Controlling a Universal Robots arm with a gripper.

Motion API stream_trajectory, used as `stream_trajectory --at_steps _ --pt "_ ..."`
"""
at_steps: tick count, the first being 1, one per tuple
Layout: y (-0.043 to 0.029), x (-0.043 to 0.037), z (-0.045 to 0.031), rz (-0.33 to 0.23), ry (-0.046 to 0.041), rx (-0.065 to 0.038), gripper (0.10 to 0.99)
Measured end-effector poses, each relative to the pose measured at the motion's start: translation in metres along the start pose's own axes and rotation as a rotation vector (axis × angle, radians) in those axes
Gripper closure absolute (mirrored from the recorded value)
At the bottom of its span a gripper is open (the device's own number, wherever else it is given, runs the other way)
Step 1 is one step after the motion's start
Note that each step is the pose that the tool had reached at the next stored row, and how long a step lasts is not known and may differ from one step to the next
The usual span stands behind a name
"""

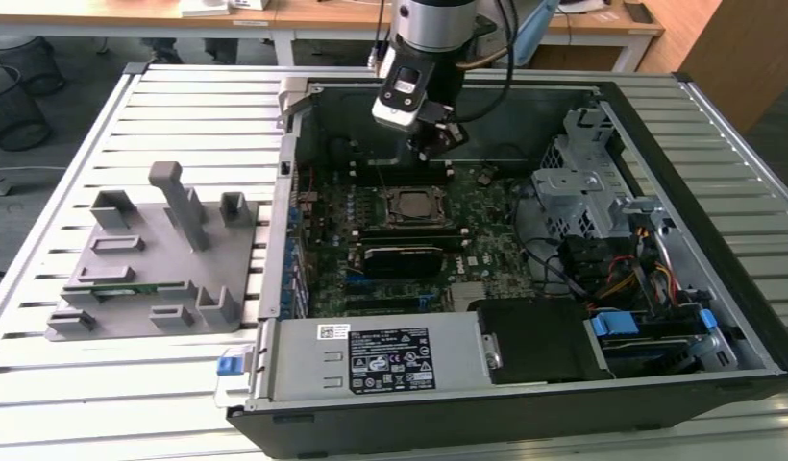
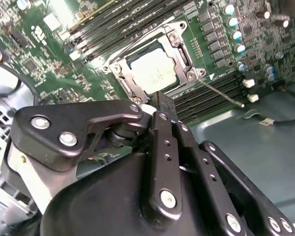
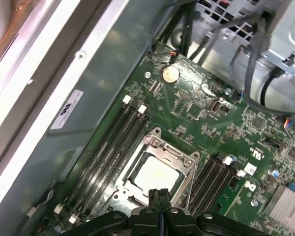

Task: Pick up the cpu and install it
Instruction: 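Install the first cpu locking lever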

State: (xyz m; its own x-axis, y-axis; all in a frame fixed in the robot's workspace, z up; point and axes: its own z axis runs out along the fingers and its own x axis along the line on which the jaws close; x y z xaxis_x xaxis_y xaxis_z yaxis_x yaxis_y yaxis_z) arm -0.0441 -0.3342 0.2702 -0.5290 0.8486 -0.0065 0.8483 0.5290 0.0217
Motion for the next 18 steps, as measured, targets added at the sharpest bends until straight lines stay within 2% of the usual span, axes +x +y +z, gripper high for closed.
stream_trajectory --at_steps 15,18 --pt "-0.0001 0.0001 0.0006 -0.239 0.0004 0.002 0.98" --pt "-0.0004 0.0002 0.0006 -0.272 -0.0004 0.002 0.98"
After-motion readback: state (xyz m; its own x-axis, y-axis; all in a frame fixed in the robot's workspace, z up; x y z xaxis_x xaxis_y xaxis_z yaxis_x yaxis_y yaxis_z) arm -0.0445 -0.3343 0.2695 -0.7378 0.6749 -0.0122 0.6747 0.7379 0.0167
